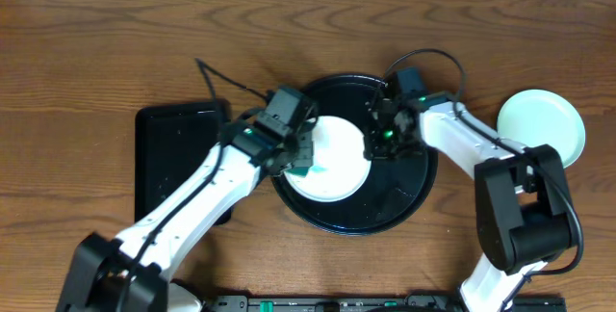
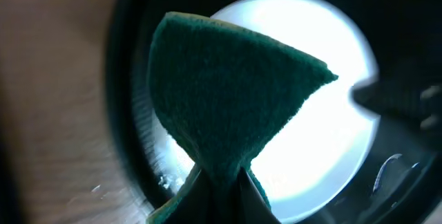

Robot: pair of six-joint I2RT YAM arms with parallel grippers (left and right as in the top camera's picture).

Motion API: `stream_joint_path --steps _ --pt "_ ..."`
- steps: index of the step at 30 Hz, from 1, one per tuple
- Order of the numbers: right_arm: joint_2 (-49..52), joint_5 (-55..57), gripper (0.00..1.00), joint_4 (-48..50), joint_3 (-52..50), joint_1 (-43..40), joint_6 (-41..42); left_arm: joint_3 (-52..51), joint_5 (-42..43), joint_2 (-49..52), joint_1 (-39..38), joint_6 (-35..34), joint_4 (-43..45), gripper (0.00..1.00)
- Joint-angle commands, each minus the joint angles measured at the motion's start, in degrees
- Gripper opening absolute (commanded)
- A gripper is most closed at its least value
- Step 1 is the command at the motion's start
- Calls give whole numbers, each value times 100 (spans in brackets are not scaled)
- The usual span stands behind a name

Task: Clean dirty plates on tray and stack at the side
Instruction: 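Scrub the last plate with the sponge while the right gripper holds it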

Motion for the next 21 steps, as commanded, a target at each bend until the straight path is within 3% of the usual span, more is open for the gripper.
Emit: stream_joint_path --steps 1,10,21 --pt "48 -153 1 111 -96 249 195 173 -9 306 -57 -302 203 7" --pt "48 -155 1 197 -101 352 254 173 -59 1746 -44 -450 240 7" --pt "48 -155 1 186 -101 352 256 181 1965 1998 -555 -118 243 7"
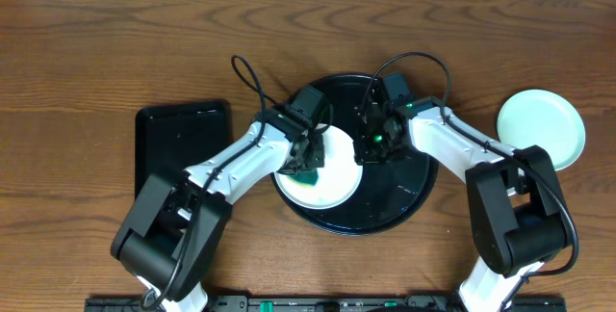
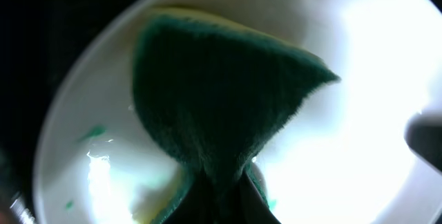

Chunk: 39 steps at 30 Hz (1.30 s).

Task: Clean dirty plates on tray and stack at the side
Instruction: 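Scrub the last plate with the sponge while the right gripper holds it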

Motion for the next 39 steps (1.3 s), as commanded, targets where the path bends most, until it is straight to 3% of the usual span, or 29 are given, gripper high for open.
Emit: stream_joint_path --steps 1,7,11,16,22,27,39 --pt "48 -203 1 0 -28 46 79 -98 1513 295 -476 151 9 7" --pt "48 -205 1 -28 -28 46 90 -101 2135 295 -669 144 350 7" --pt "48 -205 1 -61 -28 46 122 -101 2085 295 -634 149 581 7" --pt "48 -205 1 -105 -28 33 188 -101 752 295 -323 131 354 7" --pt "48 -203 1 -107 -28 24 227 -87 -1060 282 428 72 -678 7" --pt "48 -203 1 -129 -28 24 225 59 -1786 278 713 302 -1088 7" --pt "48 -31 1 -348 -28 24 225 562 -3145 278 522 479 -1261 7"
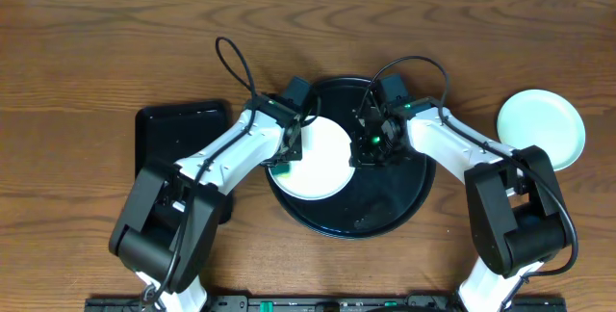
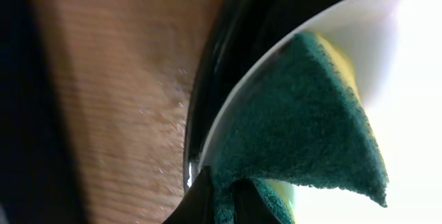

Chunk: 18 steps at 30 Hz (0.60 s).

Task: Clean dirty plates on tray and stack at the side
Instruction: 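Scrub the last plate with the sponge while the right gripper holds it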

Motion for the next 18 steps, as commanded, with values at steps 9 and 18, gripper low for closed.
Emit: stream_joint_path --steps 9,18 --pt "50 367 1 -197 -28 -20 -50 391 -824 188 -337 627 -251 7" --pt "50 367 1 -262 -28 -13 -48 393 706 737 -916 426 704 7"
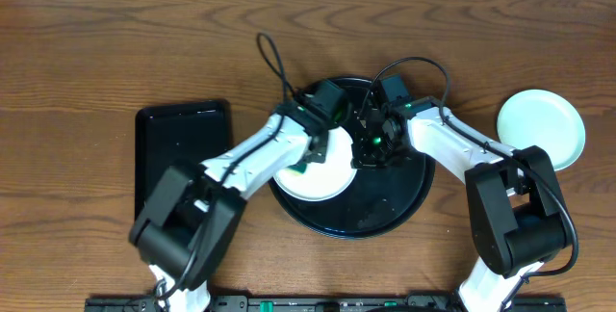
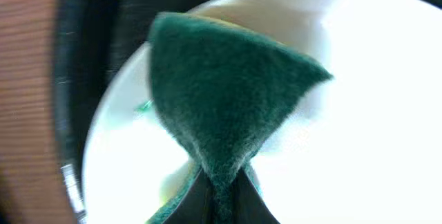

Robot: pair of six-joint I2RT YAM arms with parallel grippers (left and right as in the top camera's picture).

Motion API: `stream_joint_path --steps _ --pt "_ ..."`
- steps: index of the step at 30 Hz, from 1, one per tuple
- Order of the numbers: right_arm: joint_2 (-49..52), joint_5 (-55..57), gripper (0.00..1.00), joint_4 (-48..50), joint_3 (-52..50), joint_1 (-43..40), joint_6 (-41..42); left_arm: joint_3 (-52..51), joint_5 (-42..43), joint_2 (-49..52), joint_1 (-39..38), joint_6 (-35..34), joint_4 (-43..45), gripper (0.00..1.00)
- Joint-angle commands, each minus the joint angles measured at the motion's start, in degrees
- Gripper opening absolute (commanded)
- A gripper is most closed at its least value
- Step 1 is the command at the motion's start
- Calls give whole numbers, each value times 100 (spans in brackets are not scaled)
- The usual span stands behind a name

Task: Clean dirty plates on tray and stack at the side
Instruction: 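Scrub the last plate with the sponge while the right gripper holds it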

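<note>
A white plate [image 1: 327, 169] lies in the left half of the round black tray [image 1: 390, 206]. My left gripper [image 1: 310, 156] is shut on a folded green sponge [image 2: 221, 96], which presses on the plate's left-middle. In the left wrist view the plate [image 2: 359, 113] fills the frame, with a small green smear beside the sponge. My right gripper [image 1: 371, 146] is shut on the plate's right rim. A clean pale plate [image 1: 541, 127] rests on the table at the far right.
A rectangular black tray [image 1: 181, 153] lies on the wooden table to the left of the round one. Both arms' cables loop above the round tray's far edge. Black bars run along the table's front edge.
My left gripper has moved with the sponge from the plate's left rim, where wood and tray edge showed, to the right over the plate's inside. The right gripper and plate have stayed put.
The sponge was first over the plate's left part with the right gripper at the right rim. Then it pressed on the lower left, where green smears showed. Then it was at the left rim, and now it is back inside. The plate has shifted slightly left.
</note>
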Motion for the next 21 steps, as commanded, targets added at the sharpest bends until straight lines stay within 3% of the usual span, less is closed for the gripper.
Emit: stream_joint_path --steps 1,9,14,21 --pt "50 299 1 -160 -42 -13 -50 68 697 463 -168 -103 133 7" --pt "50 299 1 -243 -42 -11 -50 68 1928 678 -68 103 448 7" --pt "50 297 1 -267 -42 -11 -59 68 1926 597 157 107 463 7" --pt "50 297 1 -269 -39 -13 -72 68 428 597 852 -479 -420 7"
